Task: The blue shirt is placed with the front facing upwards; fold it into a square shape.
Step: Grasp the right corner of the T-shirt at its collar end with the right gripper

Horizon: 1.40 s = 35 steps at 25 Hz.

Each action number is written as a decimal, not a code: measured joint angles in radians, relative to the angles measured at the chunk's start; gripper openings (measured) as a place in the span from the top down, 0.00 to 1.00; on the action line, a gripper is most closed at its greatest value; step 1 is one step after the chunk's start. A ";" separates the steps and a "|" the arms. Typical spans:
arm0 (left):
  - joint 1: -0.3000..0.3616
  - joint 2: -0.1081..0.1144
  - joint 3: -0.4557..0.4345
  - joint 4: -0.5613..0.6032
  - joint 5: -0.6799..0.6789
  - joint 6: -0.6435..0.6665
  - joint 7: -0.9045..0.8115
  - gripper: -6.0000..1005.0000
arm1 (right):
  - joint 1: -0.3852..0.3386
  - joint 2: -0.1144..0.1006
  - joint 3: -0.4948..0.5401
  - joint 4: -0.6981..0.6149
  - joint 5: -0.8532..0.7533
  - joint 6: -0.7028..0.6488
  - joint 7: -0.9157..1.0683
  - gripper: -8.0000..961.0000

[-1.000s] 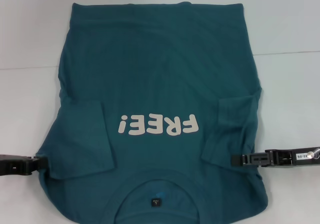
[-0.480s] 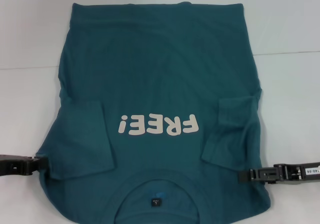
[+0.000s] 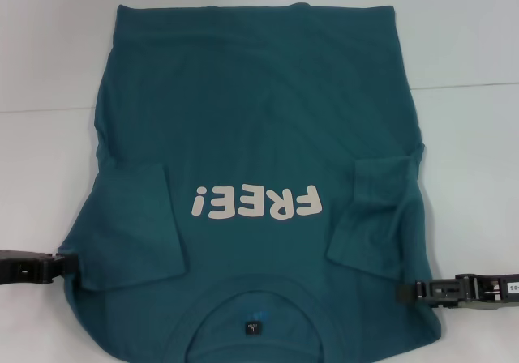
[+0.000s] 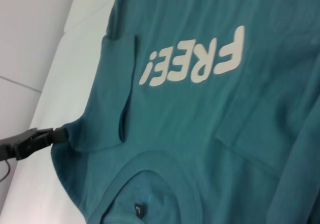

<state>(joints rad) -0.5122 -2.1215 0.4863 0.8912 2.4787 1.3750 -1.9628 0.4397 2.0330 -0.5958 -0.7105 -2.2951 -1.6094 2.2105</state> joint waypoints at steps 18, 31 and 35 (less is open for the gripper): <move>-0.006 0.000 0.000 -0.002 0.000 -0.001 0.001 0.95 | -0.022 -0.014 0.023 0.000 -0.005 0.037 -0.010 0.53; -0.010 0.000 0.000 0.003 -0.001 0.009 -0.009 0.94 | -0.068 -0.030 0.056 0.004 -0.024 0.048 -0.018 0.91; -0.009 0.006 0.000 0.011 -0.001 0.039 -0.036 0.94 | -0.090 -0.038 0.095 0.005 -0.020 0.039 -0.045 0.95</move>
<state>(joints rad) -0.5214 -2.1159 0.4864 0.9021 2.4775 1.4138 -1.9987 0.3499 1.9947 -0.5007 -0.7053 -2.3152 -1.5703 2.1657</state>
